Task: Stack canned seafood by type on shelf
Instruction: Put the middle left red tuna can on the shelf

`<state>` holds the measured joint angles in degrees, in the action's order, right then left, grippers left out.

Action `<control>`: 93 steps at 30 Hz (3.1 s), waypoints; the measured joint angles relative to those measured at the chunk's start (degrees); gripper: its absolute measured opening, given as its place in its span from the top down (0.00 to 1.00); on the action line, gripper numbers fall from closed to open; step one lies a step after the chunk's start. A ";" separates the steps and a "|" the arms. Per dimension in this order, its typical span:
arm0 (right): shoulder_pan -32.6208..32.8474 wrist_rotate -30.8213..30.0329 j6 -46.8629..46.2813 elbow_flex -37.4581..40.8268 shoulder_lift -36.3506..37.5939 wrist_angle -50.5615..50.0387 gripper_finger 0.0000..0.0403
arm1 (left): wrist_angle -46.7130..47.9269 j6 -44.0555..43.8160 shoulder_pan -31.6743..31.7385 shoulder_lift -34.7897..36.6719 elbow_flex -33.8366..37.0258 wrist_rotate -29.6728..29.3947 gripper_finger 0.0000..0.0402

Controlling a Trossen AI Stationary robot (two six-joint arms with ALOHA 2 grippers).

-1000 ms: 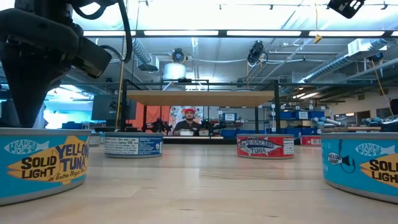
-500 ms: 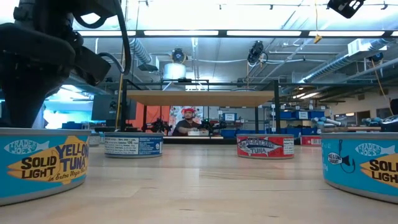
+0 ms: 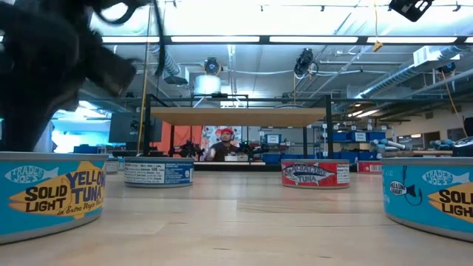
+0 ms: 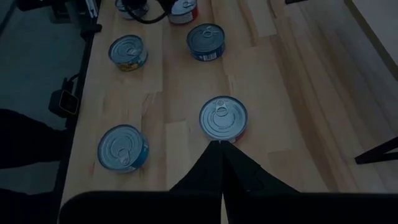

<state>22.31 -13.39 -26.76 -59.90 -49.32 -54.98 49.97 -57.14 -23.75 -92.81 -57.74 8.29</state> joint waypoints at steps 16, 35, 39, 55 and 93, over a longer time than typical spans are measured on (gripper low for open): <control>0.00 1.20 -0.02 0.00 0.00 0.56 0.98 | 5.75 2.90 -0.81 3.30 -13.11 -2.11 0.98; 0.00 -3.52 -3.67 0.00 -6.89 18.46 0.98 | 7.52 5.50 -8.38 3.01 -1.85 -6.48 0.56; 0.00 -3.54 -3.72 0.00 -9.08 21.54 0.98 | 4.86 6.12 -9.71 3.01 0.17 -8.78 0.59; -0.74 -5.20 -5.73 0.00 -9.51 23.69 0.98 | -0.57 16.43 -11.68 0.63 3.55 -12.74 0.64; -0.74 -7.17 -0.31 0.00 -9.51 28.66 0.98 | -6.10 26.94 -7.78 0.08 -13.06 -0.84 1.00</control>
<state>21.56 -20.55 -27.07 -59.90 -58.83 -26.32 43.87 -30.19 -31.53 -92.73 -70.80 7.45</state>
